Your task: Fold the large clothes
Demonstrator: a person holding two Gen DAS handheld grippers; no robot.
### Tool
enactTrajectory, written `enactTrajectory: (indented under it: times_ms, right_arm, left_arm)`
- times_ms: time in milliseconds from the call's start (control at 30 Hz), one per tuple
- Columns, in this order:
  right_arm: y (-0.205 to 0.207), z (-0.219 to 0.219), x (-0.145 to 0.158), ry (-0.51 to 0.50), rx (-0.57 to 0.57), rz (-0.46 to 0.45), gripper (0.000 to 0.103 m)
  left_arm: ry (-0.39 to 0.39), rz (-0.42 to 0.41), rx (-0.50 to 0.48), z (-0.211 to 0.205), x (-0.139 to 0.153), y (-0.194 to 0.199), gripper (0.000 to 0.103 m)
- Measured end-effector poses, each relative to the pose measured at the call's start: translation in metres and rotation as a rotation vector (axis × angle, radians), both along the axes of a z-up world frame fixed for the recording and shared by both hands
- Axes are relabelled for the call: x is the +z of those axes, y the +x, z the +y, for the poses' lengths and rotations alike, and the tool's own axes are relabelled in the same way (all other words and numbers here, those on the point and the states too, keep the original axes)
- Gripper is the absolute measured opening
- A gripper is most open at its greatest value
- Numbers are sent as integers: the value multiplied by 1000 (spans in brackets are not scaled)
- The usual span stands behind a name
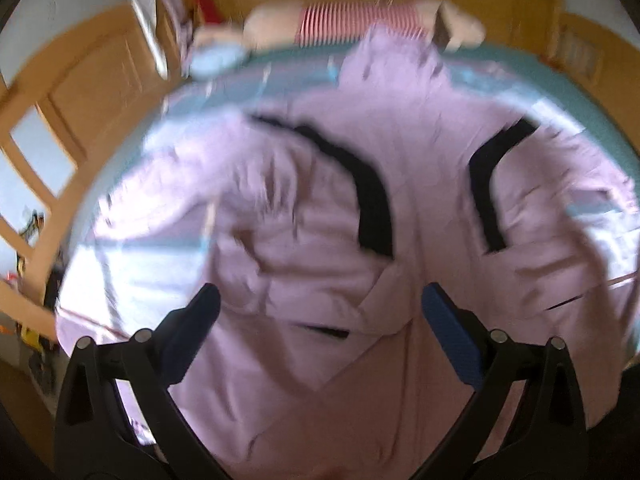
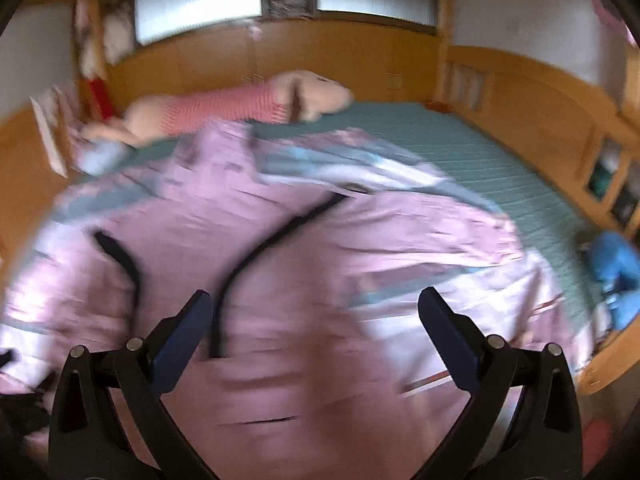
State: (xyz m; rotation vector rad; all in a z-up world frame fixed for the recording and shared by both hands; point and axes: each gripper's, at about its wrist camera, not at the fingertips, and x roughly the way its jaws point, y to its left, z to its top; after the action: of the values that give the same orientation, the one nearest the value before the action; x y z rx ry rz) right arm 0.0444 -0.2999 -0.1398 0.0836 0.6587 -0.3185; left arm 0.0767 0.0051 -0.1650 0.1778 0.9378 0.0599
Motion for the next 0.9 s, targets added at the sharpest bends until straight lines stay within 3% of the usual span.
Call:
enactTrajectory:
  times_ms: [33,67,167,300,333,467,533,600,633,667,700,833,900]
  right_arm:
    - [1,-5,-12,-22,-1,-5,102]
    - [3,-11,-26,-49,0,-12,102]
    - [15,-36,-55,-14,-9,16,102]
    - [39,-84,-77,84,-76,105,102]
    - [44,-90,-78,88,-89,115,102]
    - [68,-131,-78,101,-127,114,102]
    - [82,-155,-86,192,-129,134,102]
    - [92,-185,-103,333,-169,159,102]
    - [96,-198,-112,412,-187,175,102]
    - [100,-212,-122,489,-206,193,102]
    - [101,-229,-137,589,-247,214,102]
    - [84,-247,-159,837,-326,196,102]
    - [84,-240,-160,860,-321,200,102]
  left_arm:
    - [-49,17,-16,-1,-6,7,85]
    - [-104,17,-36,-2,-9,12,82]
    - [-171,-59,-78,-6,-15,16,82]
    - [-112,-59,-93,-17,-34,15,79]
    - [-105,20,-97,-17,-41,5,75]
    - [-67,92,-94,-23,-60,9,49]
    - [-50,98,-80,-24,-65,18,48]
    - [-25,116,-77,-28,-60,37,52]
    - [-20,118,-73,-28,-52,47,67]
    - [-32,118,-63,-26,-40,55,89]
    - [-55,91,-58,-25,-24,62,99]
    - [-26,-32,-107,-22,11,73,101]
    - [-19,-97,-60,1,8,76,101]
